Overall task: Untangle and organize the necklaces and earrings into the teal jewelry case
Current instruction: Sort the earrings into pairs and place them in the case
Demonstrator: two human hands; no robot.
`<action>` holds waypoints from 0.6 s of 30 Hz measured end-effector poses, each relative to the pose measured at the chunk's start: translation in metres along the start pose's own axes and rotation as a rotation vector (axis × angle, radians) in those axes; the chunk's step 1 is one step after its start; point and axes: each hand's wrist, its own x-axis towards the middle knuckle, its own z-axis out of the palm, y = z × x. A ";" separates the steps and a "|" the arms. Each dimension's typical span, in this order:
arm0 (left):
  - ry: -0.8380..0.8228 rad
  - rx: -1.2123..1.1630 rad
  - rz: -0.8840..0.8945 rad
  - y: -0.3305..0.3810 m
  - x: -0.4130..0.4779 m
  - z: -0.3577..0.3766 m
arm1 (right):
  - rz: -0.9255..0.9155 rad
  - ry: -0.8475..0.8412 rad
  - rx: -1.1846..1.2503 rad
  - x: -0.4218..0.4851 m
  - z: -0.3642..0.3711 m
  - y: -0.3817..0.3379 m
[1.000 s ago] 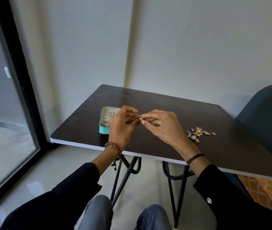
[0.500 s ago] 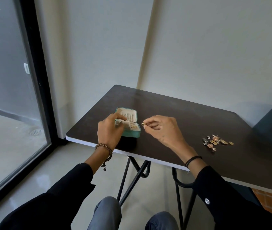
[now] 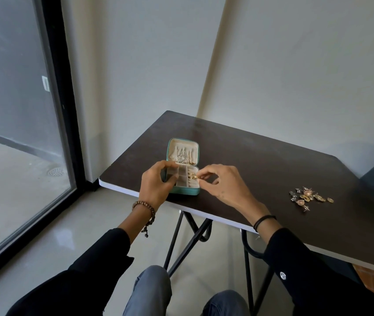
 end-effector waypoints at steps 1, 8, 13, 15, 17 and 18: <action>-0.004 -0.010 -0.005 -0.001 0.000 0.000 | 0.001 -0.013 -0.017 0.000 0.001 0.001; -0.010 -0.024 -0.008 -0.005 0.001 -0.001 | -0.009 -0.044 -0.069 0.002 0.005 -0.001; -0.018 -0.027 -0.006 -0.005 0.001 -0.002 | -0.027 -0.028 -0.085 0.008 0.007 0.003; -0.017 -0.029 -0.008 -0.005 0.001 -0.002 | -0.030 -0.018 -0.083 0.010 0.007 0.006; -0.016 -0.034 -0.016 -0.005 0.001 -0.002 | -0.022 -0.025 -0.071 0.011 0.006 0.006; -0.016 -0.036 -0.018 -0.005 0.001 -0.002 | -0.019 -0.033 -0.072 0.011 0.006 0.006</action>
